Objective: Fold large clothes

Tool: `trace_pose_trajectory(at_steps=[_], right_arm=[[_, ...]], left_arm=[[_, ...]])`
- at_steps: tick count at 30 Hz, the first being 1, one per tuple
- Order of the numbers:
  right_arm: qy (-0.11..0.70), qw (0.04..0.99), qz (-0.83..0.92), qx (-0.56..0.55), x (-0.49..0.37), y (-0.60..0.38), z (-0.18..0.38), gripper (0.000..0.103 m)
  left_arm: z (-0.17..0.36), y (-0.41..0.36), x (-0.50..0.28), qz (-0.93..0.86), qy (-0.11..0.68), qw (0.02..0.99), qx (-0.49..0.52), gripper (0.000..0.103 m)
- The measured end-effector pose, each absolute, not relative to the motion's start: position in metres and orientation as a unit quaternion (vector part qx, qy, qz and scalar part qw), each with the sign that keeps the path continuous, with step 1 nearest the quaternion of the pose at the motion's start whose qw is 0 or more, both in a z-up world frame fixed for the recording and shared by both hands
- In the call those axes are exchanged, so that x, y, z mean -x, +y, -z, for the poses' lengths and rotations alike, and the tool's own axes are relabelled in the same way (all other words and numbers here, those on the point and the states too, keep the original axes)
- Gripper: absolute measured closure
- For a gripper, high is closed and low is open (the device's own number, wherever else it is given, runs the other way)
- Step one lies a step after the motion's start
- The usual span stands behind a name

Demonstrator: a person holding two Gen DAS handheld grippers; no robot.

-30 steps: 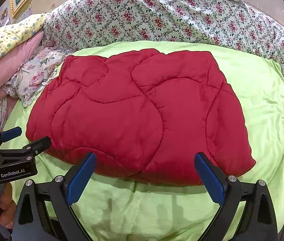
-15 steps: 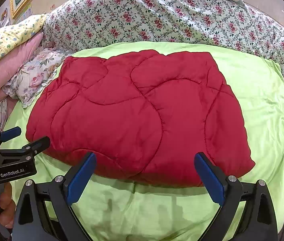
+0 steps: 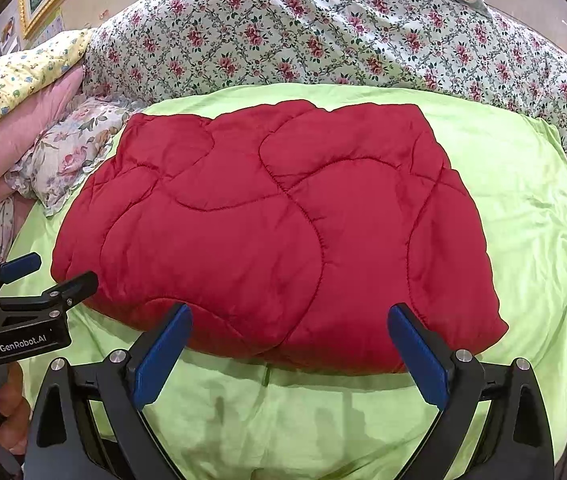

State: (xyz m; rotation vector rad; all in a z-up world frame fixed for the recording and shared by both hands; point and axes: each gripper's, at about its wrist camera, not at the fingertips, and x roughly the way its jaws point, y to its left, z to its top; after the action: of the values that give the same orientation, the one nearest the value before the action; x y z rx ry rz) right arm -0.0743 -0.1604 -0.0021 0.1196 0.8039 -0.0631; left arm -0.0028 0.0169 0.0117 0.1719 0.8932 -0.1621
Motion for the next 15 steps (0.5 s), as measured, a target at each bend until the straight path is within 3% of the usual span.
trace_pose_trajectory(at_steps=[15], right_arm=[[0.39, 0.918, 0.034, -0.06, 0.0739, -0.1615, 0.0003, 0.004]], left_arm=[[-0.0116, 0.0196, 0.0021, 0.077, 0.43, 0.896, -0.083, 0.0]])
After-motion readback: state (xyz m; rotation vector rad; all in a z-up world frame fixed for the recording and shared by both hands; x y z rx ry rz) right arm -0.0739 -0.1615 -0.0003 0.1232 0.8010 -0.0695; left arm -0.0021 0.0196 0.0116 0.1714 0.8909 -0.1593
